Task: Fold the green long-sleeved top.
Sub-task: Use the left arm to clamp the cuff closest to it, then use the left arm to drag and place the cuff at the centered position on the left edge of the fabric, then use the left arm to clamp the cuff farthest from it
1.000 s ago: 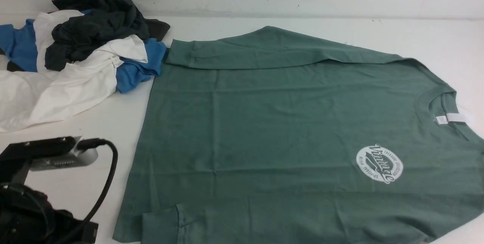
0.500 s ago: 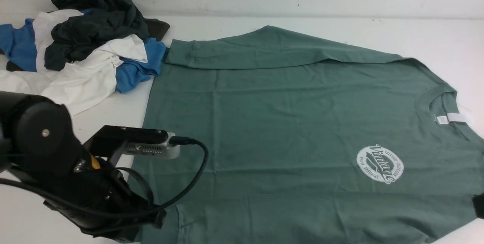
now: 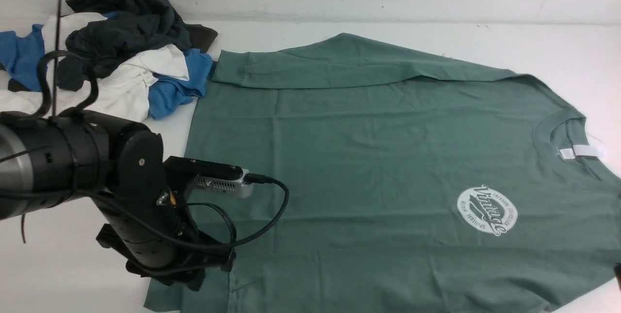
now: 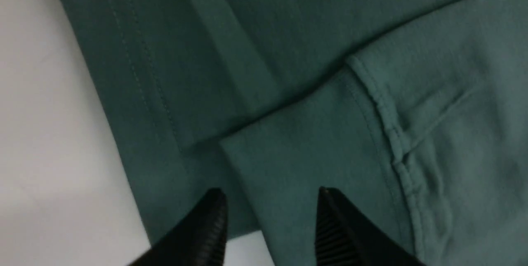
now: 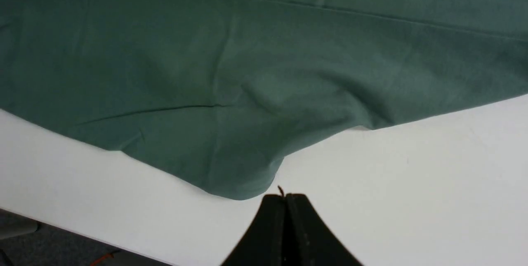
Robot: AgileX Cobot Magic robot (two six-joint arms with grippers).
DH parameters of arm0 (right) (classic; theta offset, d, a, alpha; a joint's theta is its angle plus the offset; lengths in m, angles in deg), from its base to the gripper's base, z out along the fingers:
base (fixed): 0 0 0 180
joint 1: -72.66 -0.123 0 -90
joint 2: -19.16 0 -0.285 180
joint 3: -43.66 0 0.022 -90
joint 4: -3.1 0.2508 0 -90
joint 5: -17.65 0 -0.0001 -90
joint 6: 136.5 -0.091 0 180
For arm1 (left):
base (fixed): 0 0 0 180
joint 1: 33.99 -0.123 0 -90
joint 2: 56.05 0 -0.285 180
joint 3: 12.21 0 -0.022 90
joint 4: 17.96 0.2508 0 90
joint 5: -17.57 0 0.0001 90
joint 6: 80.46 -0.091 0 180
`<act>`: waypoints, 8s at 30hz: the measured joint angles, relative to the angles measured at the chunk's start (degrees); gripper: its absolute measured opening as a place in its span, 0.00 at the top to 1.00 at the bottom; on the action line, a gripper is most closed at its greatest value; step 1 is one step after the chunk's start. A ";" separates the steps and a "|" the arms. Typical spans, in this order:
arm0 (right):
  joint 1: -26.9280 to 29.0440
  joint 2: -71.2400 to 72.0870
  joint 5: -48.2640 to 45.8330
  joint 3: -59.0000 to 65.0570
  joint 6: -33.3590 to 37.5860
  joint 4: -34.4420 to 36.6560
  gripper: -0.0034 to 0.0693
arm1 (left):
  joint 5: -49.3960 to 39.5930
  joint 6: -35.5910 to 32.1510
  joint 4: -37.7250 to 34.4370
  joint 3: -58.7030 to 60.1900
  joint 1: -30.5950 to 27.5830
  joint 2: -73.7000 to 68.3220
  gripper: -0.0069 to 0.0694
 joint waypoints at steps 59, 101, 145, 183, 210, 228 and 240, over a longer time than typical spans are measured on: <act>0.00 0.00 3.26 0.00 0.82 3.60 0.97 | -8.45 1.27 15.90 -48.79 0.38 -20.48 0.85; 0.00 0.00 3.04 0.00 1.77 4.67 0.97 | -6.88 13.99 17.25 -58.76 -5.11 -25.54 0.45; -21.20 -61.78 11.56 -28.65 -6.57 -14.29 0.97 | -14.62 -3.55 -3.42 3.11 -6.22 21.78 0.91; -20.96 -35.53 16.81 12.56 -7.65 -7.39 0.97 | -7.96 -0.66 -5.19 2.46 -6.09 28.65 0.91; -20.96 -8.10 0.89 1.02 -12.26 -7.55 0.97 | -9.74 0.64 1.51 -58.63 -5.98 -29.15 0.77; -20.96 -8.04 0.78 1.02 -12.26 -7.60 0.97 | -3.13 2.04 6.26 -66.68 -6.53 -43.70 0.36; -20.96 -8.04 0.70 1.02 -12.26 -7.60 0.97 | -1.26 0.69 5.86 -67.02 -6.71 -45.17 0.64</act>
